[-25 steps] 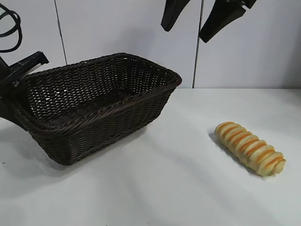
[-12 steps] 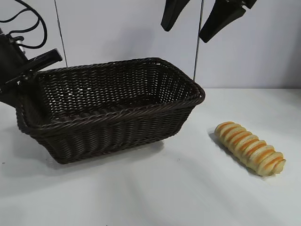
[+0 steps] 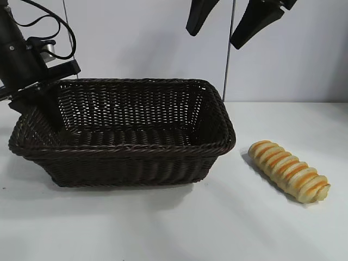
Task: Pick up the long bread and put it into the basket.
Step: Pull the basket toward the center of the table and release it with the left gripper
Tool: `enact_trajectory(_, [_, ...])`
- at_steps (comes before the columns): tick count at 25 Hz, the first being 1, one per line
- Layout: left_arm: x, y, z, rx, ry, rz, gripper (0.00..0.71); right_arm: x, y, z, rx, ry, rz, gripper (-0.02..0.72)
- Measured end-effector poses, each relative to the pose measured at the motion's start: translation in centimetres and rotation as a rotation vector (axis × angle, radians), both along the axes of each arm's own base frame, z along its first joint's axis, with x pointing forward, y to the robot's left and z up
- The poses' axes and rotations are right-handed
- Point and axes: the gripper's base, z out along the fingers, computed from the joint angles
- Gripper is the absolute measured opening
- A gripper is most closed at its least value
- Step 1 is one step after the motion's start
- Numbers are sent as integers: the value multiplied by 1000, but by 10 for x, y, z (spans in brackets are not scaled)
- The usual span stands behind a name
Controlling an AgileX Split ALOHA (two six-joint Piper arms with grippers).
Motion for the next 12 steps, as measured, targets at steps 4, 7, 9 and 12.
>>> enact_trajectory(4, [3,-1,-15,3,29,2,102,0,0,0,0,0,0,581])
enact_trajectory(7, [6,-1,-28,5,39,9,100,0,0,0,1,1,-3,581])
enact_trajectory(9, [7,-2,-31,2,41,13,100,0,0,0,1,1,-3,581])
enact_trajectory(12, [7,-2,-32,-2,41,16,100,0,0,0,1,0,-3,581])
